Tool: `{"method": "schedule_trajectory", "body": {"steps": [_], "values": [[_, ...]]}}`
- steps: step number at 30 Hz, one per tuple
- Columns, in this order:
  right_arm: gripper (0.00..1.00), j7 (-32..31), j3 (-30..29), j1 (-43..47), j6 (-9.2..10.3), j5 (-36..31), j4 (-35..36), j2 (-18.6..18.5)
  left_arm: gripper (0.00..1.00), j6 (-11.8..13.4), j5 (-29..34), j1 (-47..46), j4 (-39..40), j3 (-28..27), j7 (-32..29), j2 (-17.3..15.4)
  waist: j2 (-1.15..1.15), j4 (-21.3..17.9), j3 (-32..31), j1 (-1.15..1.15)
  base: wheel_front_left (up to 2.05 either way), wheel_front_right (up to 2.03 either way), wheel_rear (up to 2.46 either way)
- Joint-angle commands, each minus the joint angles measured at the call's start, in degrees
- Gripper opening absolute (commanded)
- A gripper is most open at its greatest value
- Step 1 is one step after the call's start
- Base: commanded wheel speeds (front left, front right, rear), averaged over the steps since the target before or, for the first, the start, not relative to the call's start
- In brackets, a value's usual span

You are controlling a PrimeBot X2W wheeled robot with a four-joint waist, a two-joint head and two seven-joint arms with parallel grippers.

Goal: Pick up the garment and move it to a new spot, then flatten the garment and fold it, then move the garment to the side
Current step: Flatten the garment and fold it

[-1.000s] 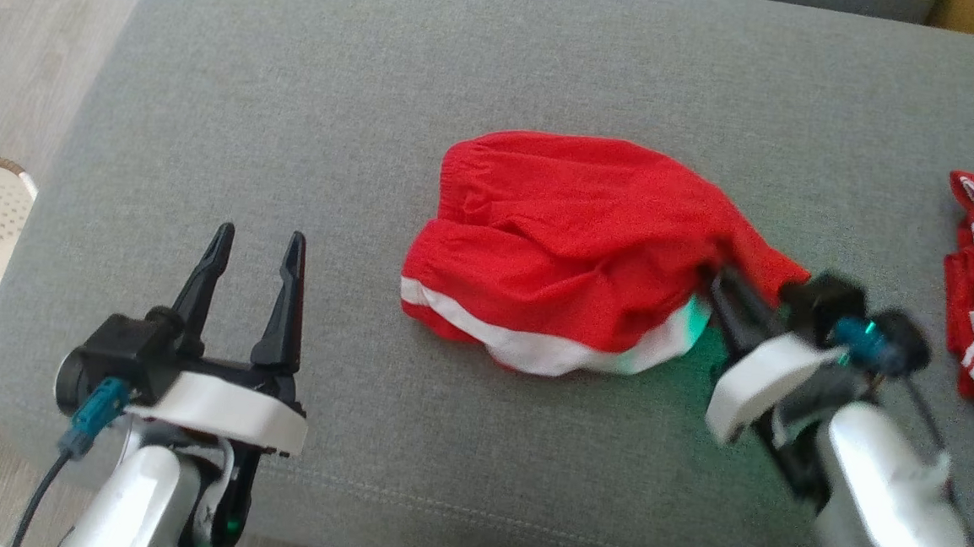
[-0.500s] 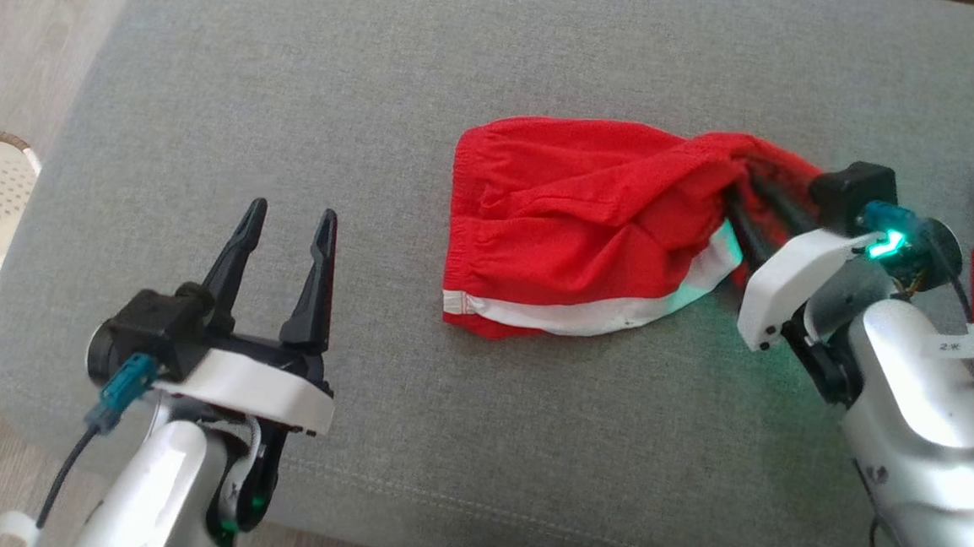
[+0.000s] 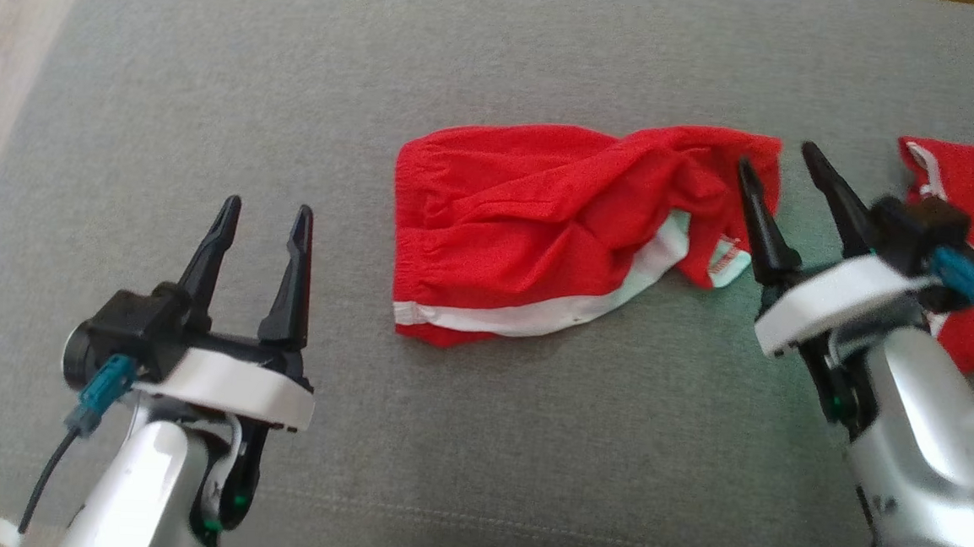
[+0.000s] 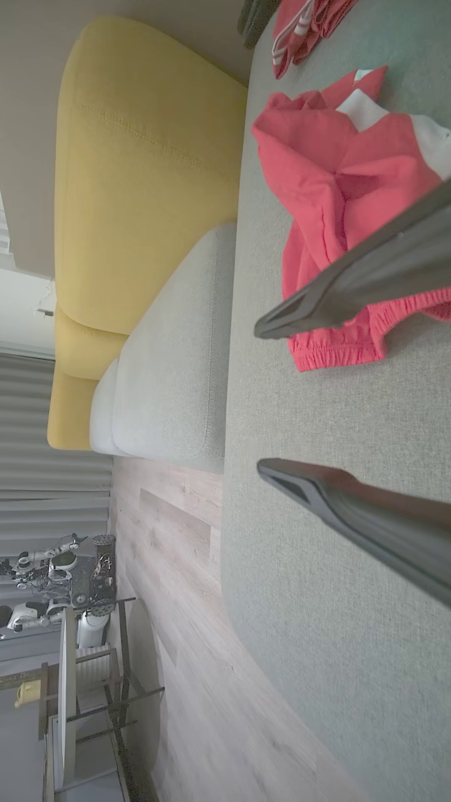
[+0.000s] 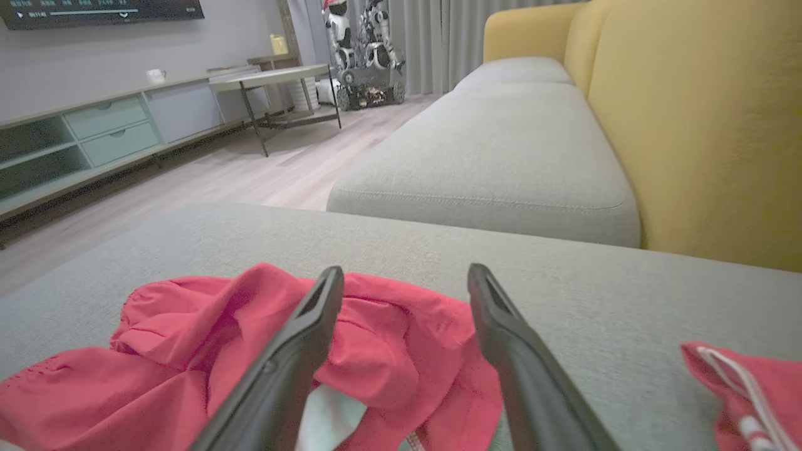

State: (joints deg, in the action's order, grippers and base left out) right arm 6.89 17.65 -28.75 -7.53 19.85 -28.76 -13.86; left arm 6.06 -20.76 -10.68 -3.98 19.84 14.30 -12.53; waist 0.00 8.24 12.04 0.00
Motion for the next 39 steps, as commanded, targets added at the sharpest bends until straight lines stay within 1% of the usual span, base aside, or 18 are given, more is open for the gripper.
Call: {"method": "schedule_trajectory", "body": {"steps": [1,5,8,10,11,19,28,39], "values": [[1.0,0.6,-1.2,2.2,0.04,-1.3,4.7,0.6,1.0,0.2,0.4,-0.6,1.9,-2.6,0.7,-1.5,0.0,-1.5,-1.0,0.0,0.0,0.0,0.0],[1.0,-0.3,-5.9,8.1,0.04,-4.4,12.7,1.4,1.0,0.6,0.6,0.4,2.5,-3.3,0.7,-2.1,0.0,-3.0,-2.0,0.0,0.0,0.0,0.0],[1.0,-2.3,-8.6,12.6,0.04,-6.6,18.6,2.7,1.0,1.0,0.7,1.4,3.0,-3.5,0.7,-2.5,0.0,-3.9,-2.8,0.0,0.0,0.0,0.0],[1.0,-3.7,-9.6,15.5,0.04,-7.9,22.3,3.6,1.0,1.3,0.8,2.0,3.4,-3.7,0.7,-2.8,0.0,-4.4,-3.2,0.0,0.0,0.0,0.0],[1.0,-3.7,-9.6,15.5,0.04,-7.9,22.3,3.6,1.0,1.3,0.8,2.0,3.4,-3.7,0.7,-2.8,0.0,-4.4,-3.2,0.0,0.0,0.0,0.0],[1.0,-8.8,-12.0,25.4,0.04,-10.8,33.0,6.7,1.0,2.6,0.9,5.4,4.9,-3.7,-0.4,-3.9,0.0,-6.0,-5.6,0.0,0.0,0.0,0.0],[1.0,-10.4,-12.8,27.5,0.04,-11.5,35.9,7.7,1.0,3.2,0.8,6.5,6.0,-3.3,-1.4,-4.4,0.0,-6.2,-6.0,0.0,0.0,0.0,0.0],[1.0,-10.7,-13.3,27.1,0.04,-11.1,36.0,7.9,1.0,3.4,0.6,6.0,6.4,-3.1,-1.6,-4.8,0.0,-5.9,-5.3,0.0,0.0,0.0,0.0]]}}
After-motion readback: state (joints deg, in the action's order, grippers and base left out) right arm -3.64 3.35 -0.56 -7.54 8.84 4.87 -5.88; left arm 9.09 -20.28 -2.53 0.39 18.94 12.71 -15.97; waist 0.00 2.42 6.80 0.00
